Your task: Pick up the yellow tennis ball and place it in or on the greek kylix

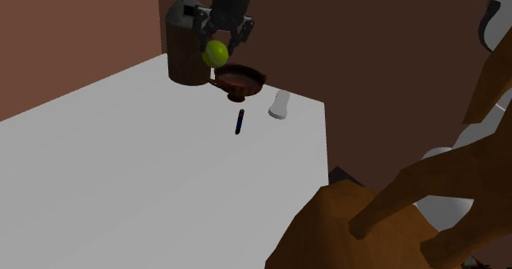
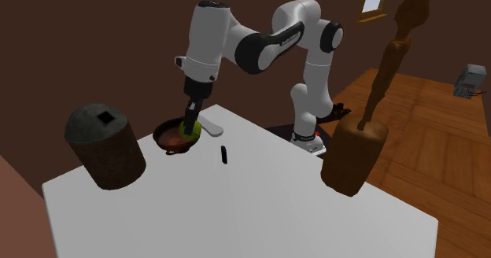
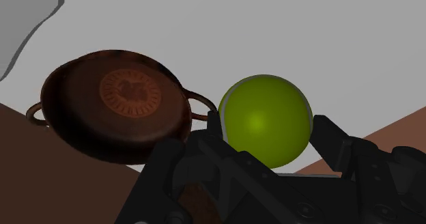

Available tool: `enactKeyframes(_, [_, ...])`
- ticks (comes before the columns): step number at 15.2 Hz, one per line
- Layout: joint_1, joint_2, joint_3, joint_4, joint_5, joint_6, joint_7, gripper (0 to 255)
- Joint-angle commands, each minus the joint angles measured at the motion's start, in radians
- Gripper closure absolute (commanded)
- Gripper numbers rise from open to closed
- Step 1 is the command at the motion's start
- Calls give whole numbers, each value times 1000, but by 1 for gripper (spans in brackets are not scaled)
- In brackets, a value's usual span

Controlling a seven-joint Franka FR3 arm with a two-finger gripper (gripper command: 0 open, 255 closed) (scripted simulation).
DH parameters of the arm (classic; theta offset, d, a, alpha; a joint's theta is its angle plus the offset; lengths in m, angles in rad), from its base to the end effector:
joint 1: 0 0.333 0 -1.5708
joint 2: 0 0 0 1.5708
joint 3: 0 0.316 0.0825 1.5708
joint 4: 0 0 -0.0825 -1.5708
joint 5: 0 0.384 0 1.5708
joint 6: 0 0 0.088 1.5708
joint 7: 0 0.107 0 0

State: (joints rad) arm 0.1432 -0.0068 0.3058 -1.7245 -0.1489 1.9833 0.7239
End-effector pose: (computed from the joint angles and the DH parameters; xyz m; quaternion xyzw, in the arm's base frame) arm 0.5313 0.2462 0.5953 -0.9819 0.1149 -0.1500 0.0126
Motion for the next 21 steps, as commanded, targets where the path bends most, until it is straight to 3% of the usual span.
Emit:
enactKeyframes(1, [-25,-10,-25,-4,18,3,-57,255])
enactKeyframes(12, [-153,58,-153,91,85,-1,-334,255])
enactKeyframes(21, [-154,52,-154,-38,82,121,-328,255])
